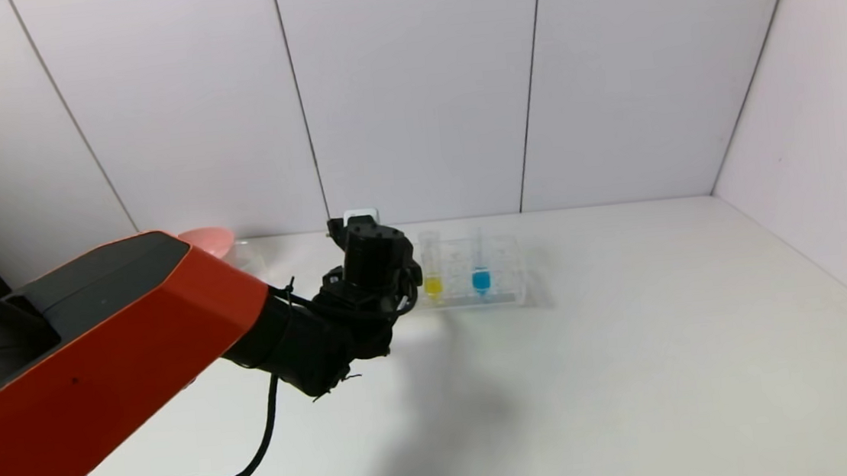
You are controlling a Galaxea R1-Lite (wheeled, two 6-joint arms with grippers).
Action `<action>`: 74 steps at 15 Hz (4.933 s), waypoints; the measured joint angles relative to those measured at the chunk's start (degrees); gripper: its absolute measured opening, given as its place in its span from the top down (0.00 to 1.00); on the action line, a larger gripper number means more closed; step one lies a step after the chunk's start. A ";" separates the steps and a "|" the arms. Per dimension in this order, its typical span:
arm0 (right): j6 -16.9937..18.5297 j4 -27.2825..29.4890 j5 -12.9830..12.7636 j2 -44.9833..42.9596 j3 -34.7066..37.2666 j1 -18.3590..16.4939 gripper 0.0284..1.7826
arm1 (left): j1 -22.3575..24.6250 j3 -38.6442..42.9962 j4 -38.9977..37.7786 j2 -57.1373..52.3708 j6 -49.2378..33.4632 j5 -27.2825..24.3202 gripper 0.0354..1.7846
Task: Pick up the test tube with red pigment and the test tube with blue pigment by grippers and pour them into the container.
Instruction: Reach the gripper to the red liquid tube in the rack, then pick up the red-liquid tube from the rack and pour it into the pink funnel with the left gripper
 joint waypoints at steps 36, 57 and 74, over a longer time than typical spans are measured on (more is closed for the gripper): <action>0.02 0.00 0.00 0.00 0.00 0.00 0.00 | 3.45 4.06 1.05 -15.93 6.58 -13.23 0.76; 0.00 0.00 0.00 0.00 0.00 0.00 0.00 | 61.88 27.65 3.60 -33.57 30.26 -83.68 0.76; 0.02 0.00 0.00 0.00 0.00 0.00 0.00 | 51.07 -13.17 38.33 -17.44 34.05 -79.54 0.76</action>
